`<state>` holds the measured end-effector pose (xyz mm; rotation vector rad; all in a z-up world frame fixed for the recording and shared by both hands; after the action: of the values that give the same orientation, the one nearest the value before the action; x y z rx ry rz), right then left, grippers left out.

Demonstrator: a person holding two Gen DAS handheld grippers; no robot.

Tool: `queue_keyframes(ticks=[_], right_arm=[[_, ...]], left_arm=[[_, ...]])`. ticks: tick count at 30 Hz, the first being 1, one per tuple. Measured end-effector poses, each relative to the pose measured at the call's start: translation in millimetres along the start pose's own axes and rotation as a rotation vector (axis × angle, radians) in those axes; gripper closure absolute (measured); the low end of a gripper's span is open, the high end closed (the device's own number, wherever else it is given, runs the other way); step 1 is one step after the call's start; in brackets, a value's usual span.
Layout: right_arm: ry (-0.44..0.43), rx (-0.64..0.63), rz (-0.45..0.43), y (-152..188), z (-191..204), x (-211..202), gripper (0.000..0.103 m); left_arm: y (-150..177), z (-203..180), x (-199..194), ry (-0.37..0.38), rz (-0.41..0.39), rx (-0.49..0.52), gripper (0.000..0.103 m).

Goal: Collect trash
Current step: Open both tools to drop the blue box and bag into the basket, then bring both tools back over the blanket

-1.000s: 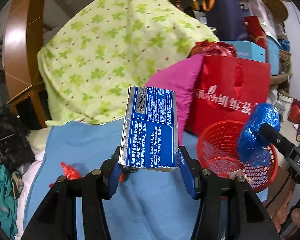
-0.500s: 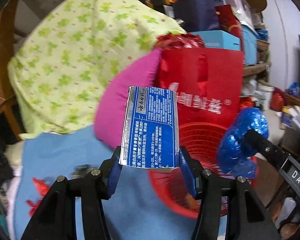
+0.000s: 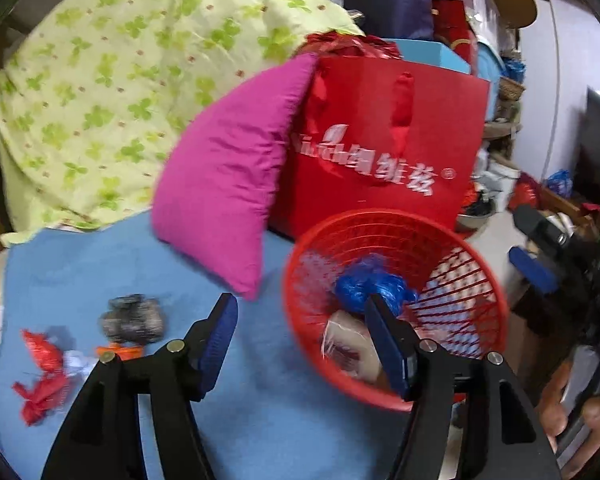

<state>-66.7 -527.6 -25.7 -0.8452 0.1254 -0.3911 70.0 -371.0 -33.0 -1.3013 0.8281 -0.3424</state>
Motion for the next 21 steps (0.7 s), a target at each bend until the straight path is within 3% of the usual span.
queue_keyframes(ticks=[10,21], right_arm=[[-0.14,-0.129,0.008,41,85,8,0.026],[-0.293,-0.268,0.15,139,183,30,0.026]], left_arm=[[8,89,-65,-0.27,-0.069,0.092,0.031],[36,196,-112,-0.468,-0.055,0.019,0.03]])
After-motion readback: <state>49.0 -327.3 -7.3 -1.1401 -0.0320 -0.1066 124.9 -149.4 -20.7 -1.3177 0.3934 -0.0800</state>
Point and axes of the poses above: each gripper's, at about its wrist camera, not at the fingertips, and x roughly the way its jaws point, z to its left, y to its underside, the point moved 7 cm from there along x, roughly the way its jaws point, and after that the axes turned 15 degrees about -z, right-handed, at the moved point
